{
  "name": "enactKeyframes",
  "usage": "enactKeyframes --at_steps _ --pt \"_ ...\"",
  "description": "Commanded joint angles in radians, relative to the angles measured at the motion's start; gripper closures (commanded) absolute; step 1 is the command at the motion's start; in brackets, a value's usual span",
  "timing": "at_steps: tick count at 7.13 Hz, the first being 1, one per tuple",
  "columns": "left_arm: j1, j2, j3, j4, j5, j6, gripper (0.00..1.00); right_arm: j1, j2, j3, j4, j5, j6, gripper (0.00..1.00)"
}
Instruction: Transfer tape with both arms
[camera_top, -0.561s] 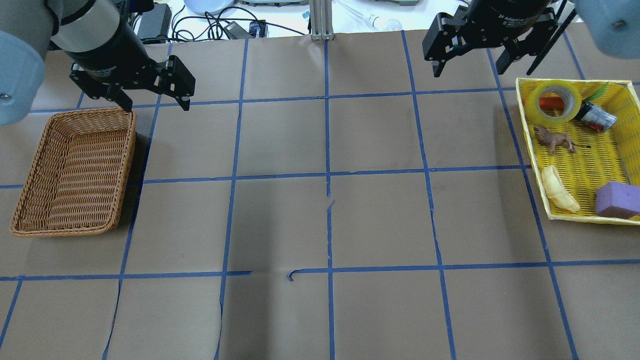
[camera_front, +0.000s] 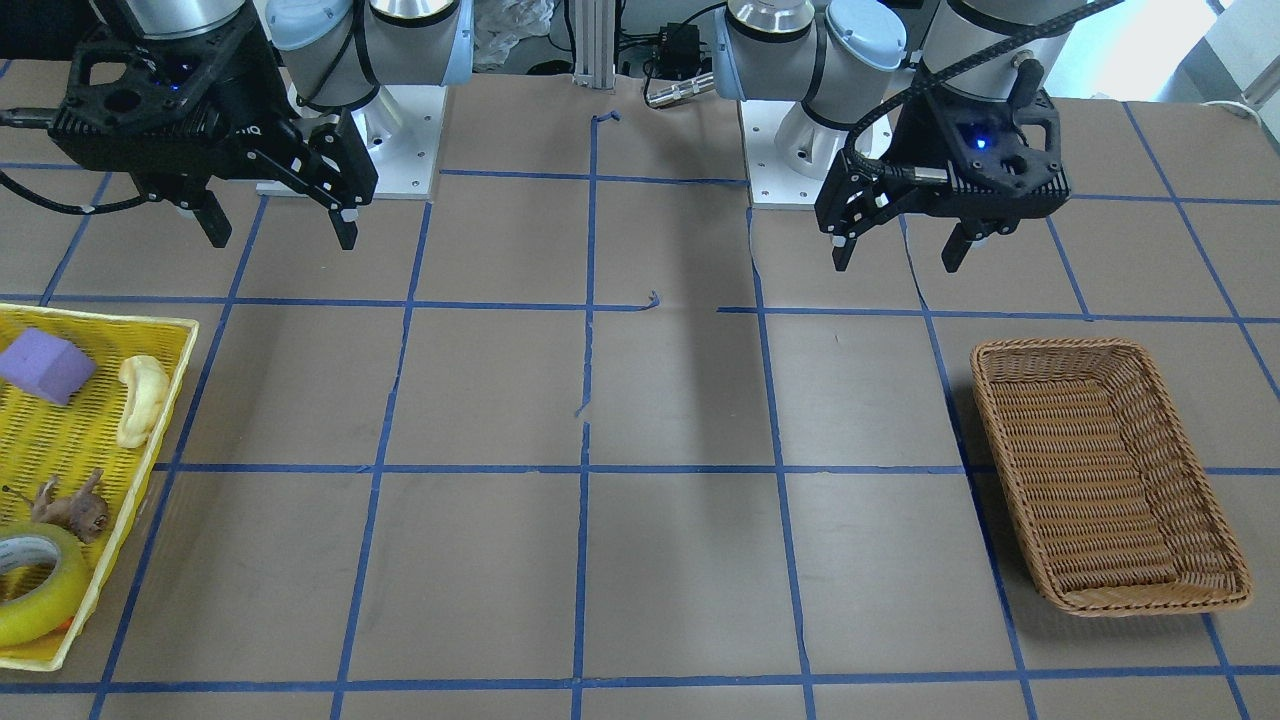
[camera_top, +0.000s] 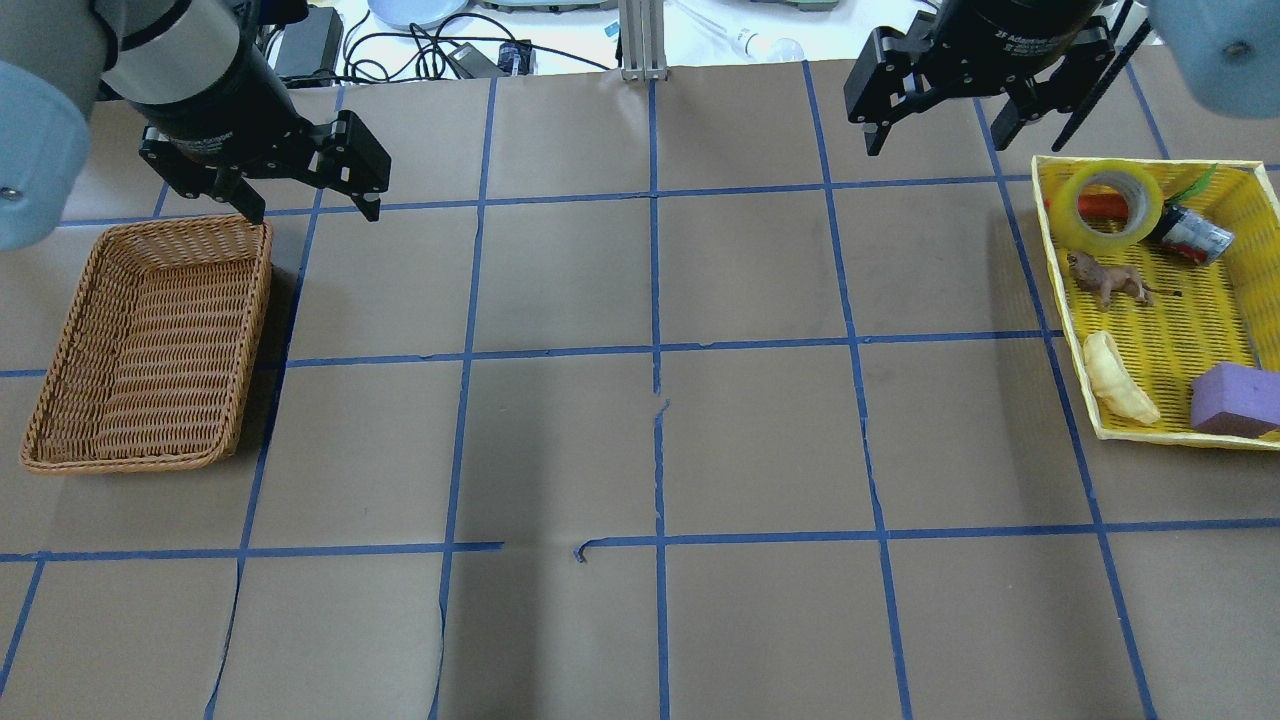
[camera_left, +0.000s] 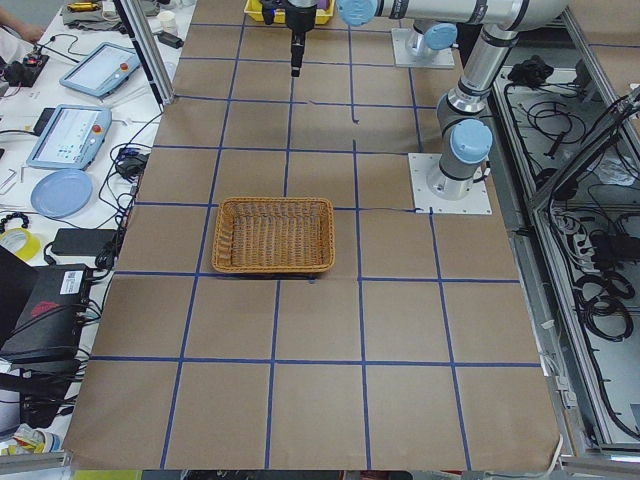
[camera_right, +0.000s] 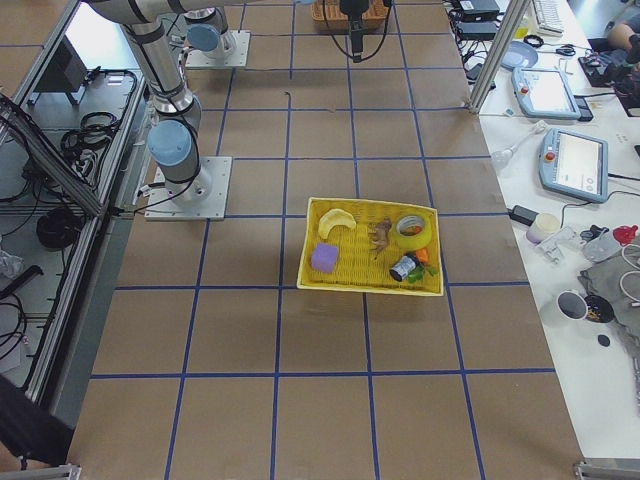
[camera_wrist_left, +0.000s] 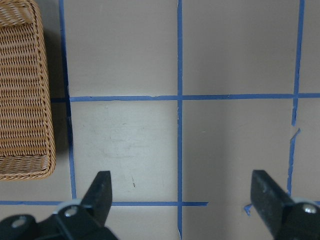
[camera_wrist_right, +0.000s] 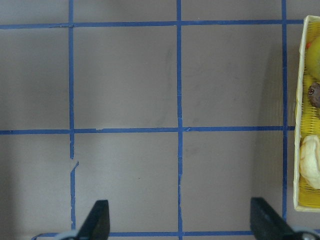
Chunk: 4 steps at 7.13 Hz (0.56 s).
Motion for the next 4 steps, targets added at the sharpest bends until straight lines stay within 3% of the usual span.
enactKeyframes --at_steps 1,4 --pt "0.001 0.0 0.0 0.0 0.0 0.0 0.0 0.001 -0.002 0.001 0.001 0.0 0.0 0.0" --pt "0.001 0.0 0.0 0.0 0.002 0.0 0.0 0.005 -0.002 0.002 0.002 0.0 0.0 0.0"
